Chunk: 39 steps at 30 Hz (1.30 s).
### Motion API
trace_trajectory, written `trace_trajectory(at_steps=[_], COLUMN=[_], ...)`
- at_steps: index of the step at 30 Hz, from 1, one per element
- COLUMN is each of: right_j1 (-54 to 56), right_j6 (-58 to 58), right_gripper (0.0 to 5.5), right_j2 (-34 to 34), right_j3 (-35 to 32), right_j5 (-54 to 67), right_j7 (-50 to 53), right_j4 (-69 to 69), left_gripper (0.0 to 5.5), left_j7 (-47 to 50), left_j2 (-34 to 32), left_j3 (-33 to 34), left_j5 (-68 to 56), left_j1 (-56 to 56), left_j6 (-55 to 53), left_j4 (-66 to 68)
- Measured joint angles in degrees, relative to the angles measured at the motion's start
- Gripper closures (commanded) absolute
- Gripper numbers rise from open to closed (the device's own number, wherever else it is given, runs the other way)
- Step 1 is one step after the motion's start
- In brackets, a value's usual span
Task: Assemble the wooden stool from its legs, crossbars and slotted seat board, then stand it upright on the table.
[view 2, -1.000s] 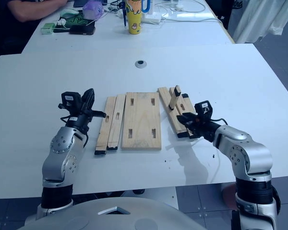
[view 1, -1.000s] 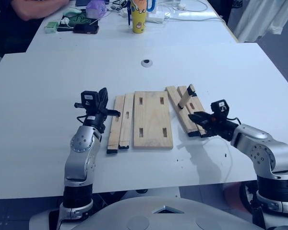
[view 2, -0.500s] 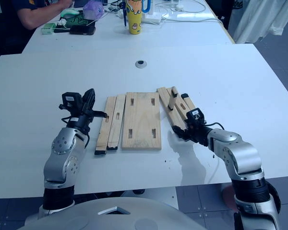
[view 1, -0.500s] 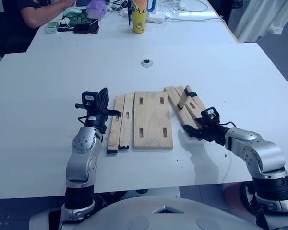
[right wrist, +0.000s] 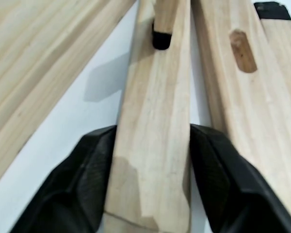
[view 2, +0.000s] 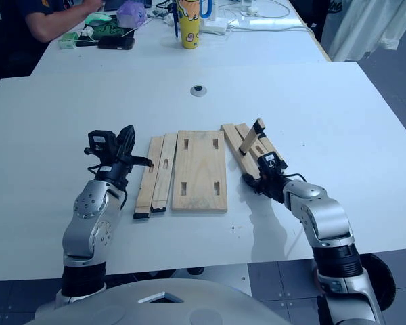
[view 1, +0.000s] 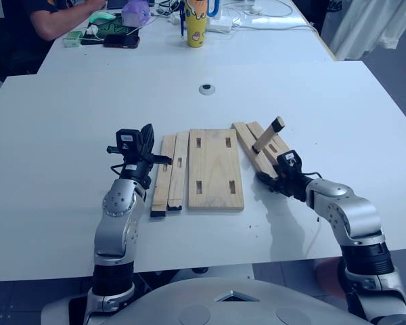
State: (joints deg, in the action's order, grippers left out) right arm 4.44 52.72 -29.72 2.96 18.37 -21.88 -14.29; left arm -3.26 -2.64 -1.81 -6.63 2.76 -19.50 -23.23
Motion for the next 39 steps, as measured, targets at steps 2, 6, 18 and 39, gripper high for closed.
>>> trace_trajectory(at_steps=[2,6,18,39], right_j1=[0.1,0.24,5.69,10.26], right_j6=[-0.12,-0.36,-12.27,-47.44], right_gripper=[3.42,3.42,3.42,3.42], right_j2=[0.46,3.16,10.96,2.82], right_j3=[-0.27,-1.52,-9.05,2.81], right_j5=[0.04,0.28,4.55,-7.72], right_j7=[0.05,0.58,0.41,-20.33], right_j4=[0.33,0.39,-0.46,-0.07], left_gripper=[5.5,5.5,5.5,2.6], left_j7=[-0.03,-0.13,-0.6,3.68], left_j2=[0.0,-0.04,-0.19,6.2], left_j3=[0.0,0.01,0.22,11.01], left_j5=[0.0,0.0,-0.01,-62.94], left_j1=[0.0,0.0,-0.38,-4.81], left_j6=[0.01,0.04,0.42,-16.66], left_j4=[0.0,0.0,0.34,-9.08])
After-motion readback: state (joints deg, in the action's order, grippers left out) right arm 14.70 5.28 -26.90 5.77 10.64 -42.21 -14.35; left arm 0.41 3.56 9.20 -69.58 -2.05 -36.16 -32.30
